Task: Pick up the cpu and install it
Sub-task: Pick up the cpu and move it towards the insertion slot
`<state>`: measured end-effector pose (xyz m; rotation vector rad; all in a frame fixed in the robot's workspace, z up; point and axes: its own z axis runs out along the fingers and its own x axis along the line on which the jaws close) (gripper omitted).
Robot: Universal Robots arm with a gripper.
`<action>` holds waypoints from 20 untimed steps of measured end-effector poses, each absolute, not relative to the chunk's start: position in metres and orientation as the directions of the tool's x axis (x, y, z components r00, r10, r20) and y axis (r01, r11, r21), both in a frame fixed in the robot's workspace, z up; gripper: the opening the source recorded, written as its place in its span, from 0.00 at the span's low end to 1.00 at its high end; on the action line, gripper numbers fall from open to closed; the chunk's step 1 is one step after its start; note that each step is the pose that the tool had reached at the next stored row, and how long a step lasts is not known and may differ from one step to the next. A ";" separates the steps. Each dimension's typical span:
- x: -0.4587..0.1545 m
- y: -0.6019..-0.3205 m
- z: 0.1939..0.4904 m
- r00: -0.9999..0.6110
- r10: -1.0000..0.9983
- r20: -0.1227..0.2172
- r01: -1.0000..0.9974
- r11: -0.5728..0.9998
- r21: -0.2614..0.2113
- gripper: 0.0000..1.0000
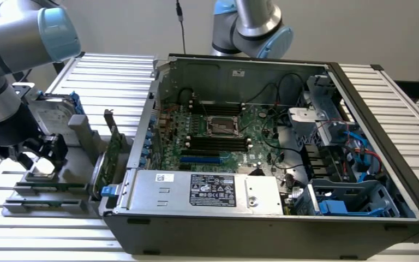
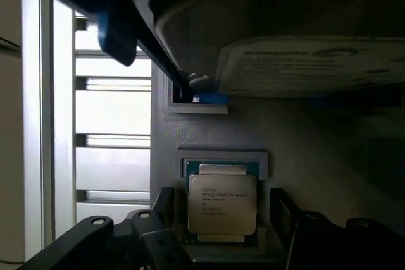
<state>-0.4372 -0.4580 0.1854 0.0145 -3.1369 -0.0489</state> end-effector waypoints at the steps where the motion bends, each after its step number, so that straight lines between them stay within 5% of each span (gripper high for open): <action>1: -0.437 -0.458 0.185 -1.000 -0.009 0.004 -0.009 0.999 0.031 0.71; 13: -0.436 -0.458 0.186 -1.000 -0.009 0.004 -0.009 0.999 0.031 0.55; 20: -0.436 -0.458 0.188 -1.000 -0.009 0.004 -0.009 0.999 0.033 0.55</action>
